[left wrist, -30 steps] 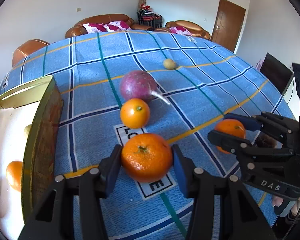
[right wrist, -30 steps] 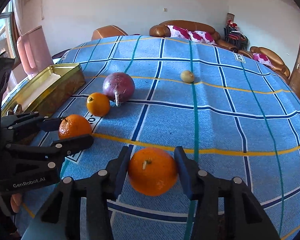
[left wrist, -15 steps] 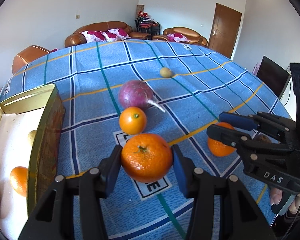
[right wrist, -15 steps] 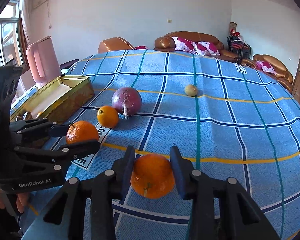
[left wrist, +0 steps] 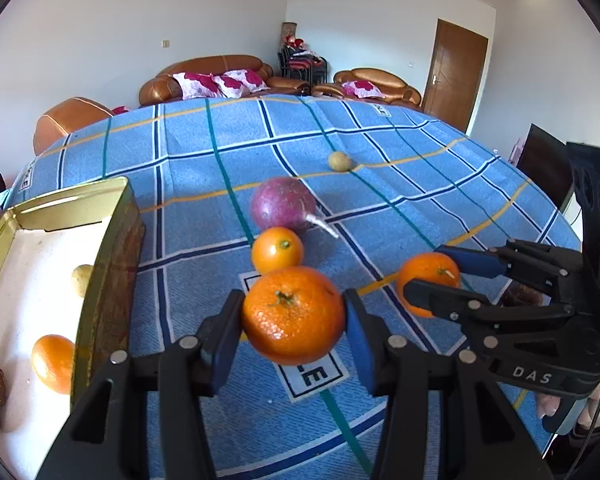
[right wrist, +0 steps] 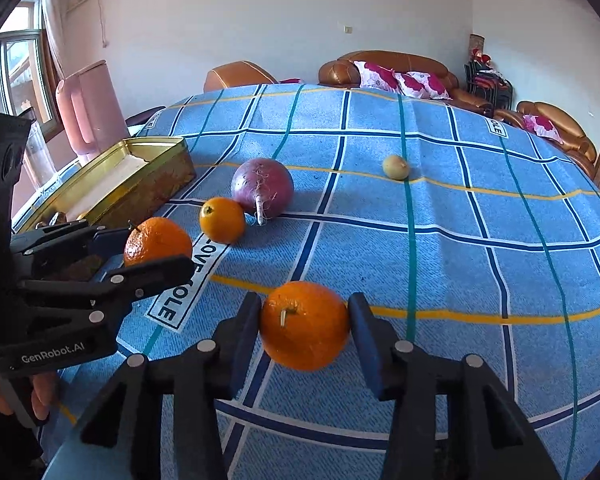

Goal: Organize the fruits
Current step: 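Grasp a mandarin with the left tool while the right tool grasps another mandarin, then lift and carry the mandarin in the left tool while the right tool carries its mandarin toward the tray, then lower the mandarin into the tray and open the left tool while the right tool releases its mandarin, then move both tools back to the tablecloth while the right tool grasps a dark mangosteen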

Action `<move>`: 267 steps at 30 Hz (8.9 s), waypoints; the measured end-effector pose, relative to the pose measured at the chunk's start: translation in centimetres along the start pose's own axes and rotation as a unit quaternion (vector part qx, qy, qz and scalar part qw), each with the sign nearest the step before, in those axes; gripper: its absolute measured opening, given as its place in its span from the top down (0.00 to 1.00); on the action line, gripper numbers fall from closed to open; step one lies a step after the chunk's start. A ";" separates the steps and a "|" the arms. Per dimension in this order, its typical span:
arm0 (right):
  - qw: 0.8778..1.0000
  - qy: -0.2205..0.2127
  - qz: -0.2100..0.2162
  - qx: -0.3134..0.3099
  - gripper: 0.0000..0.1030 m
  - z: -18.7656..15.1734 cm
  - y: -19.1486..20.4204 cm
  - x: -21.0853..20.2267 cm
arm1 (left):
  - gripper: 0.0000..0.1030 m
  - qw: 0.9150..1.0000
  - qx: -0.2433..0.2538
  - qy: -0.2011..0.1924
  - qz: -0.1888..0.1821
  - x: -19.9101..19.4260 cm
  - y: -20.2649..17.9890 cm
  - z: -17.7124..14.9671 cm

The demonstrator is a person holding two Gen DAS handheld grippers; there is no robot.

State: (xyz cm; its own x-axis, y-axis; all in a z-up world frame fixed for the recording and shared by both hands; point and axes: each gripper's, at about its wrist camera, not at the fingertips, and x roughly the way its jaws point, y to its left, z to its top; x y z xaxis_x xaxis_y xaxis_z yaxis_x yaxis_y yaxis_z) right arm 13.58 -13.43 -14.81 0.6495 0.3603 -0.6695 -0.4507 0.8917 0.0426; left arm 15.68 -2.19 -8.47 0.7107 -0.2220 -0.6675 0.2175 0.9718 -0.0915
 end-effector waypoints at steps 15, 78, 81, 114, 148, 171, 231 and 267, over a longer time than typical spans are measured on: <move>0.996 -0.091 0.007 -0.024 0.55 -0.3 1.0 -3.3 | 0.51 0.998 0.014 -0.055 0.015 -2.2 -0.5 -0.1; 0.972 -0.227 0.025 -0.059 0.55 -2.0 1.9 -7.9 | 0.51 0.977 0.015 -0.203 0.056 -7.8 -0.7 -1.6; 0.971 -0.231 0.025 -0.059 0.55 -2.1 2.0 -8.1 | 0.51 0.975 0.016 -0.212 0.059 -8.1 -0.9 -1.8; 0.970 -0.233 0.023 -0.069 0.55 -1.1 4.5 -7.6 | 0.51 0.973 -0.011 -0.209 0.097 -8.2 0.8 -1.9; 0.962 -0.212 0.096 -0.142 0.54 2.6 13.0 -4.7 | 0.51 0.968 -0.072 -0.184 0.158 -10.5 8.1 -3.3; 0.955 -0.191 0.134 -0.184 0.54 3.5 18.9 -2.7 | 0.51 0.963 -0.104 -0.144 0.204 -11.4 13.1 -5.0; 0.974 -0.101 0.098 -0.177 0.40 2.5 18.2 0.2 | 0.04 0.965 -0.092 -0.113 0.220 -12.7 14.0 -4.8; 0.997 -0.017 -0.081 0.009 0.54 -5.3 -6.1 -7.1 | 0.00 0.991 0.051 -0.080 0.096 -7.8 -1.3 1.1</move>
State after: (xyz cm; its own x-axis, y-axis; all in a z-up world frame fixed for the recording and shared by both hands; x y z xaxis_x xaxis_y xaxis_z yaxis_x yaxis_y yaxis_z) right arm 8.48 -22.86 -14.24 0.7335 0.2197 -0.6433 -0.3274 0.9435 -0.0511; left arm 10.55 -1.77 -2.32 0.8406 -0.0513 -0.5392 0.1287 0.9859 0.1068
